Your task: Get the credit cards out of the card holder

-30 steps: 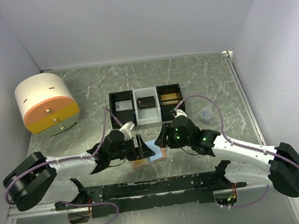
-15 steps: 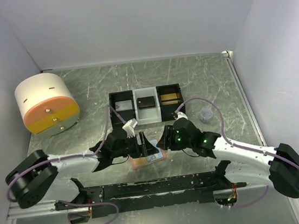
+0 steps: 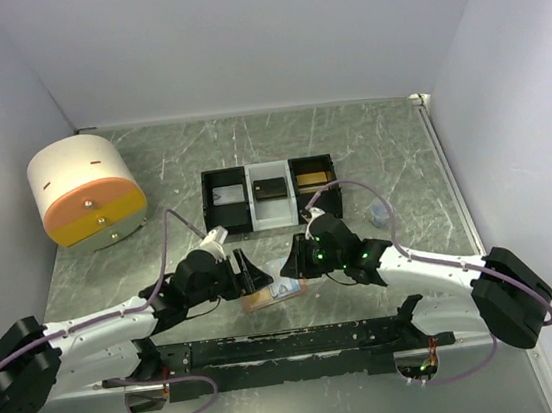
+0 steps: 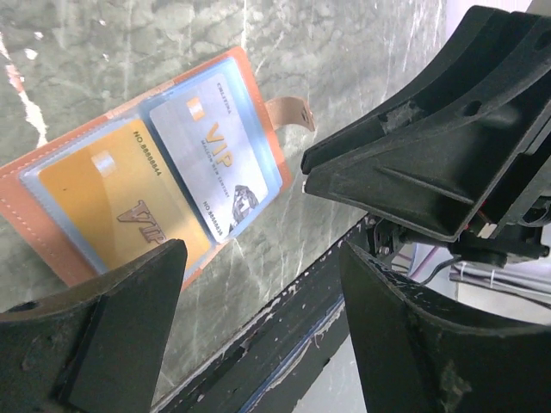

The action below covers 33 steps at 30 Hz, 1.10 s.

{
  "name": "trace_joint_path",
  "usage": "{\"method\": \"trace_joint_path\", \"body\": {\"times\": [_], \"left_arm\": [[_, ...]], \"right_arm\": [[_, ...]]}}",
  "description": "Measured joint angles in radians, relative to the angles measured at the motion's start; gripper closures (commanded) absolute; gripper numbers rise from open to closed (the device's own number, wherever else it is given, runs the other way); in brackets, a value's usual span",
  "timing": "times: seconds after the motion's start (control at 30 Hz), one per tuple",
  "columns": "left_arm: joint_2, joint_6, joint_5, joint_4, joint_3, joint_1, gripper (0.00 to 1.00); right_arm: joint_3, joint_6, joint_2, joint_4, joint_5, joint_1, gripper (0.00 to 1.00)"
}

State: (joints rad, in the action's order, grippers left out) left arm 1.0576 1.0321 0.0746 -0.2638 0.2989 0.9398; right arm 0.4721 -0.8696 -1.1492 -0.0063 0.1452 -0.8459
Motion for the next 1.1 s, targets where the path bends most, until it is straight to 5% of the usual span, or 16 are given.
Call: {"method": "trace_joint_path", "body": {"times": [0.63, 1.1], "left_arm": [[-0.322, 0.078, -0.240, 0.265, -0.016, 0.000, 0.11], [0.140, 0.004, -0.045, 0.077, 0.088, 0.000, 0.41]], "right_arm": [[0.218, 0.121, -0.231, -0.192, -0.106, -0.027, 0.72], [0.054, 0.032, -0.200, -0.070, -0.165, -0.026, 0.74]]}}
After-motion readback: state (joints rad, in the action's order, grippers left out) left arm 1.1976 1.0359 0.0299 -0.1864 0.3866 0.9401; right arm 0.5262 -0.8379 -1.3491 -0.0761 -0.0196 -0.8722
